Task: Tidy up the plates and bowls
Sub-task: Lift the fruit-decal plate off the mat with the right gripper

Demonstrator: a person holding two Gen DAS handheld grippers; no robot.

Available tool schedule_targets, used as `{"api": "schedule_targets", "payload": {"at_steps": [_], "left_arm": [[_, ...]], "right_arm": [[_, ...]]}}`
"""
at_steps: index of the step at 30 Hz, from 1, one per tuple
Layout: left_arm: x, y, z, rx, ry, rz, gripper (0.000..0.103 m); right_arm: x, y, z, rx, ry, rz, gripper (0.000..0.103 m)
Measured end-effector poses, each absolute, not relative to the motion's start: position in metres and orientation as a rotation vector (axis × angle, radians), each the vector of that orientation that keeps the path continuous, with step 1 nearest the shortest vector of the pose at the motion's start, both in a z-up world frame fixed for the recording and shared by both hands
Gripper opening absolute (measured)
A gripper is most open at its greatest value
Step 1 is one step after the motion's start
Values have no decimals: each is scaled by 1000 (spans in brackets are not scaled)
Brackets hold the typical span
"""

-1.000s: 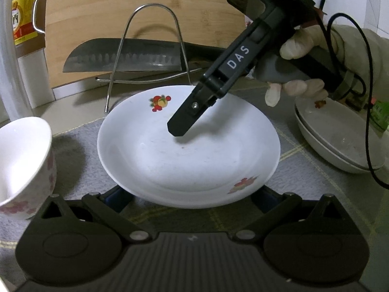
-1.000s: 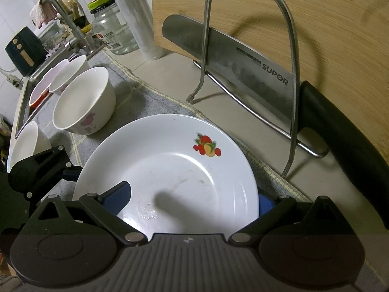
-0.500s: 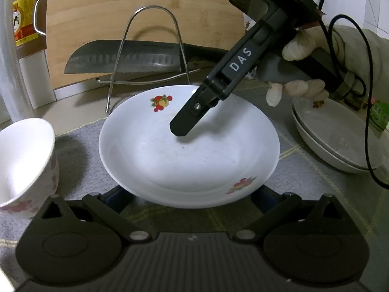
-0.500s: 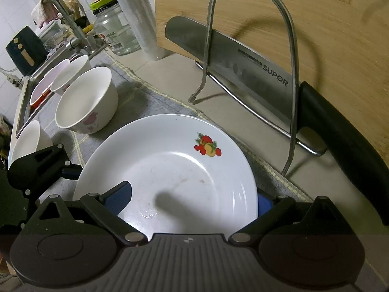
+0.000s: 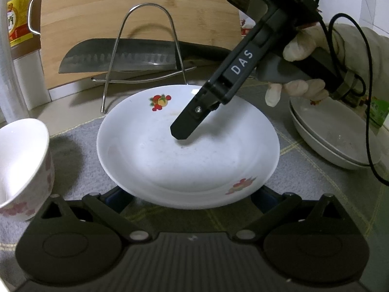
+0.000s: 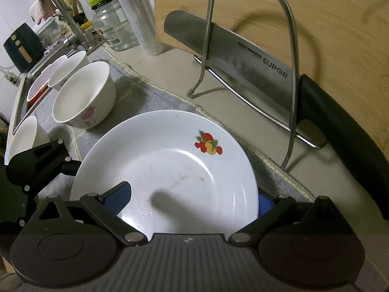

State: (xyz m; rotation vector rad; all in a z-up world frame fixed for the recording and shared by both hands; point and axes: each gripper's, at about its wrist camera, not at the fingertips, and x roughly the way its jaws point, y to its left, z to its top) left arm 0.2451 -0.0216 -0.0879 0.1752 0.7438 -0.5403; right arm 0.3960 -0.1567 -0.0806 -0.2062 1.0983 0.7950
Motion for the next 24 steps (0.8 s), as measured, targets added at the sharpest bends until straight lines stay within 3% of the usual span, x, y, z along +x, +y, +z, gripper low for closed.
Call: {"api": "schedule_targets", "payload": {"at_steps": [24], "left_arm": [[207, -30, -54, 177, 721, -530, 102]], "right_arm": [[360, -170, -49, -188, 1046, 810, 103]]}}
